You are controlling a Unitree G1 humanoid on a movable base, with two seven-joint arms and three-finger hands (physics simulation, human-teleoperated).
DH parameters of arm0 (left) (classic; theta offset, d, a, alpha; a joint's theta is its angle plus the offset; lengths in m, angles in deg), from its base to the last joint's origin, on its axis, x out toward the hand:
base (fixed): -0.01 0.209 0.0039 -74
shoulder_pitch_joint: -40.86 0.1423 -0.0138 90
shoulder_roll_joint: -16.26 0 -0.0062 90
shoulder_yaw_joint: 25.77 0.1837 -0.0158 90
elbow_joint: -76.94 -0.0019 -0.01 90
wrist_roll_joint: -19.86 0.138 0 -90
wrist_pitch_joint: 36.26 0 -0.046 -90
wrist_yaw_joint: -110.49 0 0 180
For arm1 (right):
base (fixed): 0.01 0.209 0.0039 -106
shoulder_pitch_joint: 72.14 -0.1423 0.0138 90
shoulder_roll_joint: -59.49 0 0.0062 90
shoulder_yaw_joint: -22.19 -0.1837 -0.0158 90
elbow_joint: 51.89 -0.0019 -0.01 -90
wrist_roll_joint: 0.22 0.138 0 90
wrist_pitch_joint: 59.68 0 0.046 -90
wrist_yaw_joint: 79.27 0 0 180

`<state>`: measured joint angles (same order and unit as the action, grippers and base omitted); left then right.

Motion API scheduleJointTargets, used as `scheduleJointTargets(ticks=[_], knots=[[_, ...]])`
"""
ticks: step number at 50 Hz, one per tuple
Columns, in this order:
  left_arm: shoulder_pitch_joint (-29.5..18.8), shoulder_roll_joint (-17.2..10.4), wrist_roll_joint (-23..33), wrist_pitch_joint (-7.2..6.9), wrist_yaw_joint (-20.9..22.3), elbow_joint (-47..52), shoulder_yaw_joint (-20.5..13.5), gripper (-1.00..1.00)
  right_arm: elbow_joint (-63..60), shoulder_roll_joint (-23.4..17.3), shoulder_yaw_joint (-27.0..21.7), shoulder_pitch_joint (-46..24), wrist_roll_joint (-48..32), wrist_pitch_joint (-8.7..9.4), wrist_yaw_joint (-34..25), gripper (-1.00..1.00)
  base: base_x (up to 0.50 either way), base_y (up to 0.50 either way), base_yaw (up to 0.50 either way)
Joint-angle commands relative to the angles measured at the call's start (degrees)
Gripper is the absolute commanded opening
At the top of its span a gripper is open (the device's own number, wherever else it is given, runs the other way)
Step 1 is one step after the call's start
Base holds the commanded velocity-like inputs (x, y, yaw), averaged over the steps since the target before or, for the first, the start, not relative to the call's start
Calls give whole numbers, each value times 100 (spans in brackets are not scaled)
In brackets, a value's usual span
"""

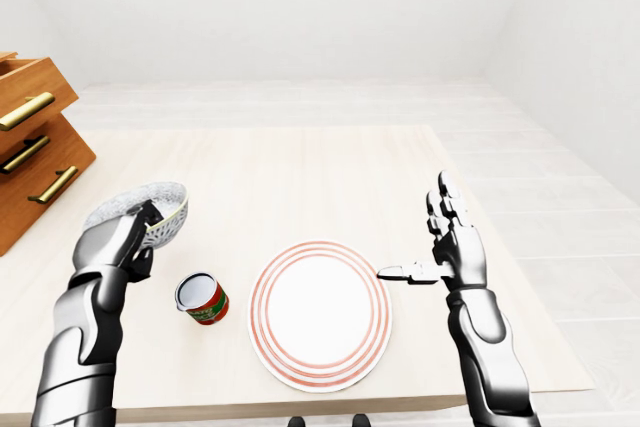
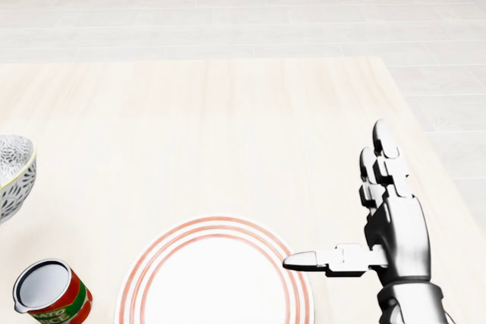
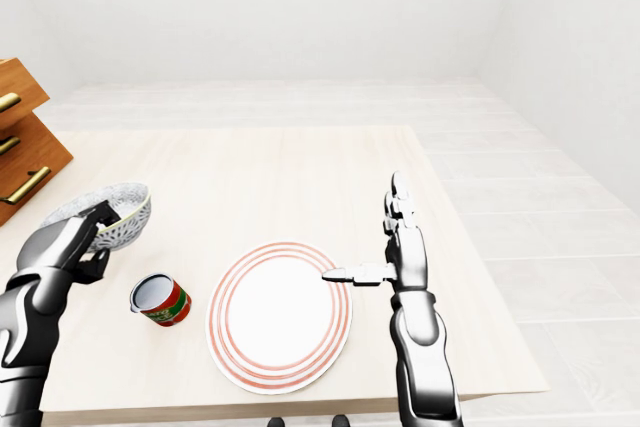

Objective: Put the bowl on the plate.

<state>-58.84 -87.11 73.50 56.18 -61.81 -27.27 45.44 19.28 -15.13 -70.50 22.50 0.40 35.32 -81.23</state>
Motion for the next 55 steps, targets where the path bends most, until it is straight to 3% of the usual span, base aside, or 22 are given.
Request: scheduleJointTargets(ticks=[1, 7, 14, 19, 25, 35, 36, 41, 44, 47, 50, 55], knots=[[57, 91, 468, -135, 263, 851, -199, -100, 75, 1, 5, -7, 4, 0, 8, 100, 0, 0, 0], [140, 160, 508, -166, 477, 1209, -299, -100, 70, 3, -2, 18, 17, 0, 9, 100, 0, 0, 0], [172, 315, 644, -365, 829, 1770, -370, -100, 111, 3, 8, 17, 16, 0, 10, 100, 0, 0, 0], [175, 459, 758, -432, 959, 2125, -340, -100, 102, 3, 11, 22, 22, 0, 10, 100, 0, 0, 0], [220, 586, 874, -418, 1043, 2375, -266, -100, 115, 0, 9, 33, 23, 0, 7, 100, 0, 0, 0], [60, 871, 1088, -541, 1242, 3009, -26, -100, 77, -11, 0, -24, 33, 0, -5, 100, 0, 0, 0], [50, 856, 1132, -483, 1205, 3047, 15, -100, 93, -16, 4, -26, 22, 0, -8, 100, 0, 0, 0], [-45, 995, 1207, -581, 1411, 3321, 135, -100, 45, -19, -5, -45, 34, 0, -16, 100, 0, 0, 0], [-4, 1047, 1309, -499, 1434, 3463, 262, -100, 62, -19, -7, -46, 30, 0, -18, 100, 0, 0, 0], [11, 1199, 1275, -537, 1486, 3561, 305, -100, 61, -16, -1, -50, 29, 0, -21, 100, 0, 0, 0], [-4, 1278, 1396, -485, 1438, 3613, 428, -100, 131, -14, -2, -70, 24, 0, -19, 100, 0, 0, 0], [104, 1384, 1532, -339, 1392, 3739, 583, -100, 157, -7, 6, -75, 33, 0, -19, 100, 0, 0, 0]])
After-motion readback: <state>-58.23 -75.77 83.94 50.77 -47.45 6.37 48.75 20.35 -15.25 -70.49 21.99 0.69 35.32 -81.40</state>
